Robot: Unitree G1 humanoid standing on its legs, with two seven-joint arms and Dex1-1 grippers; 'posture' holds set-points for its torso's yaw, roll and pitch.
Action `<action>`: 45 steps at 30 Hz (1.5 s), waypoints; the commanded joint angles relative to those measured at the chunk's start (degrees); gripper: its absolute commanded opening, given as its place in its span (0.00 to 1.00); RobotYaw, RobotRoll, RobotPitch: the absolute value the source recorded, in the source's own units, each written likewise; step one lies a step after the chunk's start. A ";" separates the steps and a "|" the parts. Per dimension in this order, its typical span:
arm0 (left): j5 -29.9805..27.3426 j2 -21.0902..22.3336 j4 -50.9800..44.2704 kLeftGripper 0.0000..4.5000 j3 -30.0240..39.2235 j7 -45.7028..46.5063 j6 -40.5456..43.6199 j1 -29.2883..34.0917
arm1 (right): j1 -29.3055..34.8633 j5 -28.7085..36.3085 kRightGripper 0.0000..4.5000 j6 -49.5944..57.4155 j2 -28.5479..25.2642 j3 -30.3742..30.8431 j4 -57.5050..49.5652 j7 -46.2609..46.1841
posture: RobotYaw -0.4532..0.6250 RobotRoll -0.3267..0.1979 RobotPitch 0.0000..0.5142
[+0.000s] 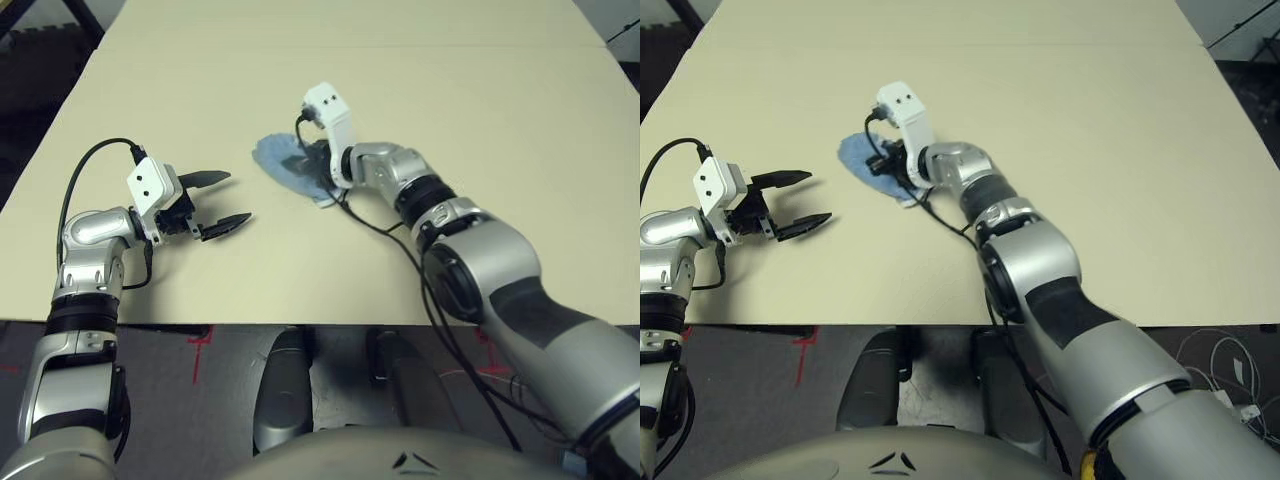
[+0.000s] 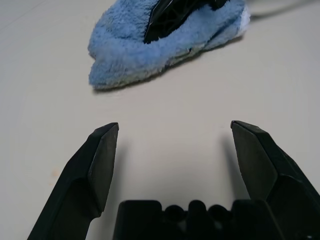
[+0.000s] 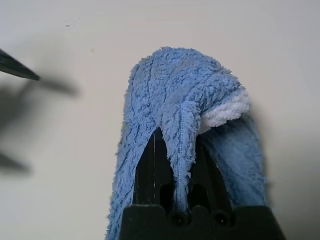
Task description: Wipe the water off the table with a rag.
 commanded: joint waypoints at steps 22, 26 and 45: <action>1.09 -0.86 1.86 1.00 -0.75 -0.07 -0.71 -0.99 | 2.58 5.26 0.00 -2.65 -14.97 -9.21 -1.01 -6.19 | 0.65 0.62 0.48; 1.24 -1.10 2.48 1.00 -0.98 -0.13 -1.08 -1.42 | 0.26 9.06 0.00 -1.78 -16.82 -13.22 -2.62 -5.77 | 0.63 0.62 0.48; 1.77 -2.12 4.31 1.00 -1.39 -0.47 -2.00 -2.71 | -1.17 8.38 0.00 -0.93 -36.58 -14.68 -6.39 -8.57 | 0.60 0.62 0.47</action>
